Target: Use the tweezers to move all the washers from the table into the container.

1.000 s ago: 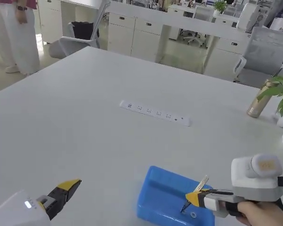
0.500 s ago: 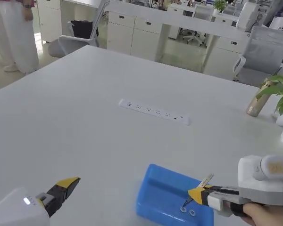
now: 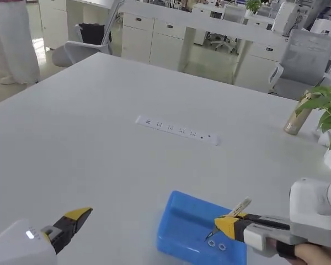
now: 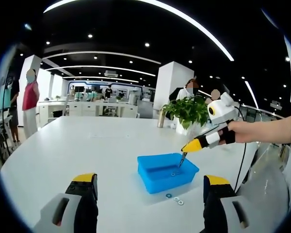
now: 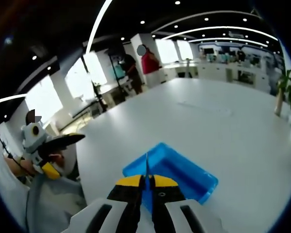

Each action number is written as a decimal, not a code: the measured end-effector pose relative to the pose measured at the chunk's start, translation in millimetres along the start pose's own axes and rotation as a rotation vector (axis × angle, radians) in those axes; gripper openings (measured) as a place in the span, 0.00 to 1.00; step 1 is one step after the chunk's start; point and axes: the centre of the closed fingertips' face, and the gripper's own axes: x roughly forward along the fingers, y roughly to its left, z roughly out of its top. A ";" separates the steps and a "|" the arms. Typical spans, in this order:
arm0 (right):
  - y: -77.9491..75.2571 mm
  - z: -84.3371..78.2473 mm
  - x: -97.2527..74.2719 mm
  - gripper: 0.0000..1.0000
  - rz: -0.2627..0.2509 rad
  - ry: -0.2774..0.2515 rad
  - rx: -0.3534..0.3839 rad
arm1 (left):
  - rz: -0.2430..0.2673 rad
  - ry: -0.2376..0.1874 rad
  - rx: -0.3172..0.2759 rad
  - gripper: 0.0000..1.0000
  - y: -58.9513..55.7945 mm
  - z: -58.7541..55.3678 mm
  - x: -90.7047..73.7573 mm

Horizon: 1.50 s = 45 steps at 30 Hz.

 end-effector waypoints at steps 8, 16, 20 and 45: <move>24.4 -7.8 1.6 0.03 0.082 0.018 -0.009 | 0.003 -0.004 0.000 0.92 0.8 0.6 -0.3; 40.5 -39.0 18.2 0.03 0.126 0.086 0.003 | 0.001 -0.001 0.007 0.92 0.1 0.1 -0.2; 40.5 -54.7 25.5 0.03 0.123 0.116 -0.012 | 0.001 -0.002 0.006 0.92 0.2 0.2 -0.2; 59.1 -80.0 38.1 0.03 0.160 0.208 -0.166 | 0.001 0.007 0.014 0.91 -0.5 -1.0 0.0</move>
